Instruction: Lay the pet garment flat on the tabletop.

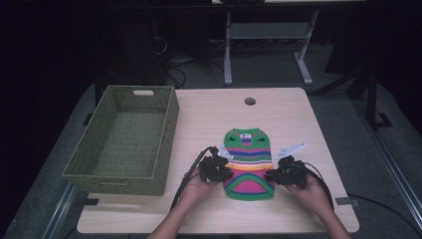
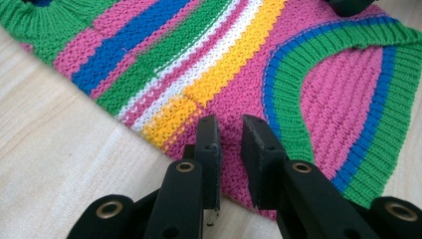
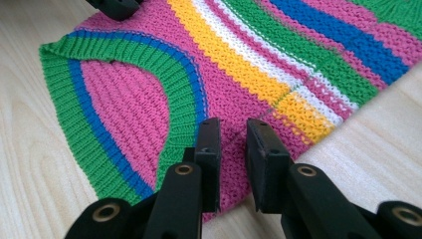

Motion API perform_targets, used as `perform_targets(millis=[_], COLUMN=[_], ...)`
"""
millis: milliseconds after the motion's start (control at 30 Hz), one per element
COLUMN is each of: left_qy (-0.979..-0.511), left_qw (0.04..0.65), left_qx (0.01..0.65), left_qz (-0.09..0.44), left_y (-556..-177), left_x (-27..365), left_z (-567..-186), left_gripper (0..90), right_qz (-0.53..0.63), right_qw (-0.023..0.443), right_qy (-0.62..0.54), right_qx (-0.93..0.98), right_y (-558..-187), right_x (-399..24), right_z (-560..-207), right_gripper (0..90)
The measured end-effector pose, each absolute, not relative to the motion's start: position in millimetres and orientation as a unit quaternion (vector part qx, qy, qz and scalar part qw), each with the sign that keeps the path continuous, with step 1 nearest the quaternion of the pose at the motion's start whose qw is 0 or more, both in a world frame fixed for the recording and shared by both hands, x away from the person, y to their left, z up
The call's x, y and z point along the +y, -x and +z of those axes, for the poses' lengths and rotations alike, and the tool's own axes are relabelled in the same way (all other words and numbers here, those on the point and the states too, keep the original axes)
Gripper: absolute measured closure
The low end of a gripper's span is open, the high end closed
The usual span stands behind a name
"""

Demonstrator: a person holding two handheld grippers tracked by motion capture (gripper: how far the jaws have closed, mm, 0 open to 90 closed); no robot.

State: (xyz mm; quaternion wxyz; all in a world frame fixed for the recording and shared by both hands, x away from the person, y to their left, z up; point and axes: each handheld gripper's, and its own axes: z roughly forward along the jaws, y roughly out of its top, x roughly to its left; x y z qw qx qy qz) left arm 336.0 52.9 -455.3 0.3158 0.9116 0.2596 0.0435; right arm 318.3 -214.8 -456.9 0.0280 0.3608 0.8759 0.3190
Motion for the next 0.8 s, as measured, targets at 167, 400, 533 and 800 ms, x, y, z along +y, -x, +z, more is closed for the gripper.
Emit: perform_targets(millis=[167, 400, 533, 800], left_qy=[-0.911, -0.910, -0.909, -0.894], left_qw=[0.317, 0.316, 0.319, 0.346], left_qx=[0.261, 0.266, 0.266, 0.283], left_qz=[0.040, 0.039, 0.040, 0.032], left_y=[-336, -335, -334, -337], left_x=[54, 54, 56, 65], left_z=[-456, -454, -452, -448], left_gripper=[76.7, 71.9, 67.3, 59.8], right_qz=[0.324, 0.326, 0.343, 0.355], right_qw=[0.027, 0.033, 0.030, 0.026], right_qy=[-0.363, -0.359, -0.358, -0.371], right_qx=[0.873, 0.874, 0.868, 0.858], right_y=[-319, -318, -317, -318], right_x=[-216, -216, -219, -225], right_z=[-458, -458, -454, -451], right_gripper=[75.6, 70.5, 66.1, 57.6])
